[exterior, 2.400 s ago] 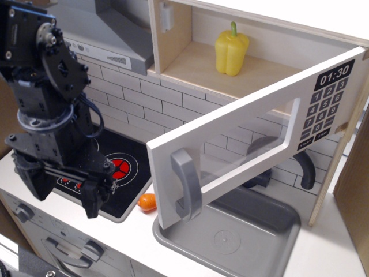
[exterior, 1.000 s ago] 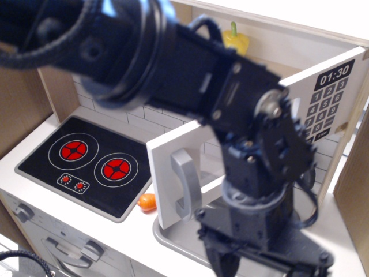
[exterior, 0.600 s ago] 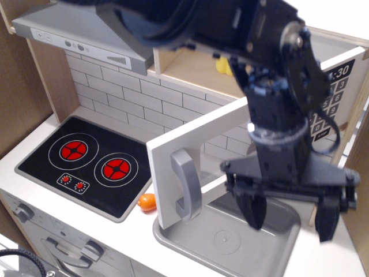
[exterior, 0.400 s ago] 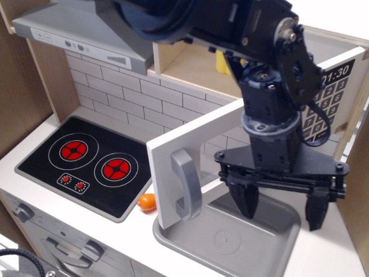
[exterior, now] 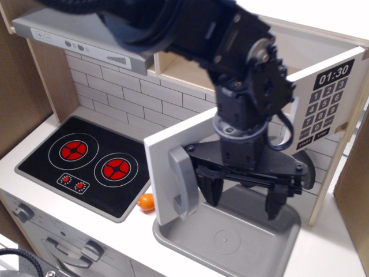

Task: Close microwave

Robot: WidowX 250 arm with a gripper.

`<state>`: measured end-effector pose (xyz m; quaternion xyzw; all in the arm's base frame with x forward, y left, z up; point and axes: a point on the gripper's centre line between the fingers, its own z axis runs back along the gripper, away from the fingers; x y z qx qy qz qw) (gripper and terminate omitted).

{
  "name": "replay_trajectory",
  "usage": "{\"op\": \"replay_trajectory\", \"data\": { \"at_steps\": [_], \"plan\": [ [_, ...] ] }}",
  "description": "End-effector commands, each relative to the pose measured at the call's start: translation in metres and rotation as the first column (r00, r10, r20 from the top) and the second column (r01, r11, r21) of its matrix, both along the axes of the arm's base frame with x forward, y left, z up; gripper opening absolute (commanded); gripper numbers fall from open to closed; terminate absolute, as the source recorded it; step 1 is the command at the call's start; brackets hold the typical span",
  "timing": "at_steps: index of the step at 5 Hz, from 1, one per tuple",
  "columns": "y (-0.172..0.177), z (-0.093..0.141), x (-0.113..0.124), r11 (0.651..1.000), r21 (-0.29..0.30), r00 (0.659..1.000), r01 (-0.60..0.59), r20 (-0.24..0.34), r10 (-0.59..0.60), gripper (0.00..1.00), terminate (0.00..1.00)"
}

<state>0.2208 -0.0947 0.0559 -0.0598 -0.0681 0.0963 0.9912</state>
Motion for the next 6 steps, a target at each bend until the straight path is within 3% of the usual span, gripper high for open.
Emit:
{"op": "replay_trajectory", "data": {
  "at_steps": [1, 2, 4, 5, 6],
  "plan": [
    [0.045, 0.021, 0.029, 0.994, -0.023, 0.987, -0.105, 0.121, 0.107, 1.00, 0.00],
    [0.054, 0.016, 0.049, 0.987, -0.046, 0.976, -0.151, 0.150, 0.157, 1.00, 0.00],
    [0.057, 0.017, 0.071, 0.989, -0.026, 0.956, -0.147, 0.252, 0.149, 1.00, 0.00],
    [0.064, 0.020, 0.080, 0.989, 0.000, 0.944, -0.146, 0.300, 0.139, 1.00, 0.00],
    [0.069, 0.023, 0.090, 0.985, 0.070, 0.937, -0.157, 0.326, 0.126, 1.00, 0.00]
  ]
}}
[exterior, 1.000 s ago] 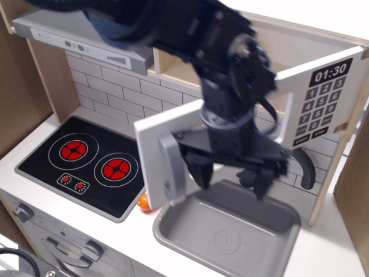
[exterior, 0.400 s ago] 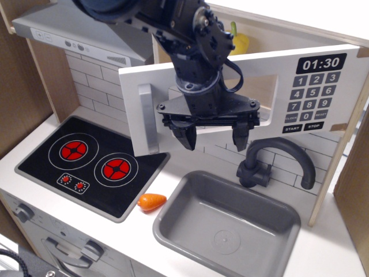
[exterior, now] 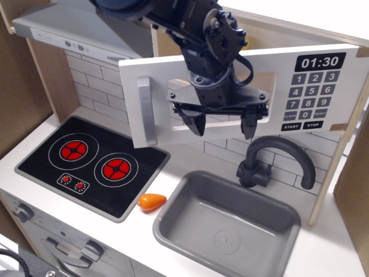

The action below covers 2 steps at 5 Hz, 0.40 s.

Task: Close microwave

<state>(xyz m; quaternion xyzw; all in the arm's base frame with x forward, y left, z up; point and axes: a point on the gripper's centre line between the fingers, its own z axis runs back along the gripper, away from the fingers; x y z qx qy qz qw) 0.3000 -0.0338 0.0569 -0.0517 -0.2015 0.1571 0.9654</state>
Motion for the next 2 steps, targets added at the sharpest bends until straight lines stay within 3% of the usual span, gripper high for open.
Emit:
{"op": "replay_trajectory", "data": {
  "at_steps": [1, 2],
  "plan": [
    [0.0120, 0.0206, 0.0216, 0.994, 0.107, 0.999, -0.028, 0.039, 0.024, 1.00, 0.00],
    [0.0139, 0.0151, 0.0297, 0.989, 0.145, 0.998, -0.011, 0.070, 0.001, 1.00, 0.00]
  ]
}}
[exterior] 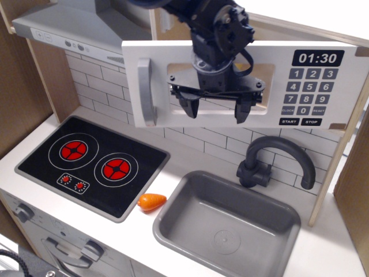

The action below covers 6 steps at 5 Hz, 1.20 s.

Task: Close microwave

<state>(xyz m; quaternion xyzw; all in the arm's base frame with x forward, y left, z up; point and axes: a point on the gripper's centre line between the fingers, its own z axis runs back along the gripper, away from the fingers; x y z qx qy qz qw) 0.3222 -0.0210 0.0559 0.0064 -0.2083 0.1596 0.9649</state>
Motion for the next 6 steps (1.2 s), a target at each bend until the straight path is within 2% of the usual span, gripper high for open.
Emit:
{"op": "replay_trajectory", "data": {
  "at_steps": [1, 3, 5, 6],
  "plan": [
    [-0.002, 0.014, 0.015, 0.997, 0.051, 0.992, 0.056, 0.110, -0.061, 1.00, 0.00],
    [-0.003, 0.028, 0.034, 0.998, 0.021, 0.988, 0.053, 0.142, -0.056, 1.00, 0.00],
    [0.001, 0.027, 0.050, 0.999, 0.012, 0.992, 0.042, 0.121, -0.043, 1.00, 0.00],
    [0.002, 0.028, 0.054, 0.999, 0.015, 0.991, 0.038, 0.129, -0.040, 1.00, 0.00]
  ]
}}
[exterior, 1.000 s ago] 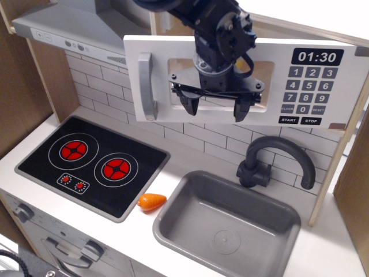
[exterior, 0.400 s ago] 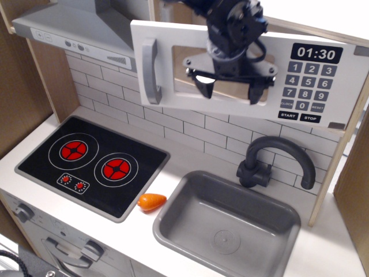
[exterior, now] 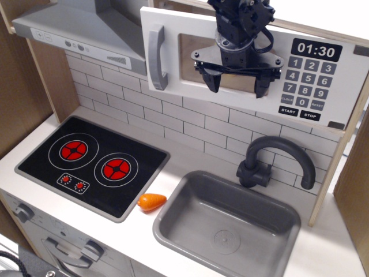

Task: Close microwave

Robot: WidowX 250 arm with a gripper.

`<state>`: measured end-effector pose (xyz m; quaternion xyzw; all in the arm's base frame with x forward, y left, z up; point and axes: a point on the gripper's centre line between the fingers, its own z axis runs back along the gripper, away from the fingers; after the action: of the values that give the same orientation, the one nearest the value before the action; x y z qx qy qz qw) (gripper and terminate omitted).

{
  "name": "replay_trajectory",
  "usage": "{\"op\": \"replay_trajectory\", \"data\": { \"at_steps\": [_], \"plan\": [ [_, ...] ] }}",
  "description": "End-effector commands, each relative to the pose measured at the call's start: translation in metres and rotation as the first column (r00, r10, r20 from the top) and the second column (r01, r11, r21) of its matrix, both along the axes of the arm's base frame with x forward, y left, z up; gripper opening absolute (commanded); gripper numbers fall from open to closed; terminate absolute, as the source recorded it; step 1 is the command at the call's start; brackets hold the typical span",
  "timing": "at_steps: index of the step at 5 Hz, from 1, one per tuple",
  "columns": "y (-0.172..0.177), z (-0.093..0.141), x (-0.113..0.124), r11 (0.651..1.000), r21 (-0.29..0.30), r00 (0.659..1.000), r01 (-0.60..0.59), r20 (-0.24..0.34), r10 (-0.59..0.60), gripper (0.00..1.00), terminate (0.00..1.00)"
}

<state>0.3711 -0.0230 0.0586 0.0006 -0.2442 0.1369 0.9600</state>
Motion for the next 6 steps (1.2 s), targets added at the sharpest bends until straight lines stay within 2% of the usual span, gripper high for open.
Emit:
{"op": "replay_trajectory", "data": {
  "at_steps": [1, 4, 6],
  "plan": [
    [0.005, 0.026, 0.009, 1.000, 0.004, 0.998, -0.009, 0.067, 0.009, 1.00, 0.00],
    [0.013, 0.026, 0.021, 0.999, -0.005, 0.997, -0.041, 0.067, 0.041, 1.00, 0.00],
    [0.015, 0.024, 0.019, 0.999, -0.011, 0.997, -0.045, 0.065, 0.046, 1.00, 0.00]
  ]
}}
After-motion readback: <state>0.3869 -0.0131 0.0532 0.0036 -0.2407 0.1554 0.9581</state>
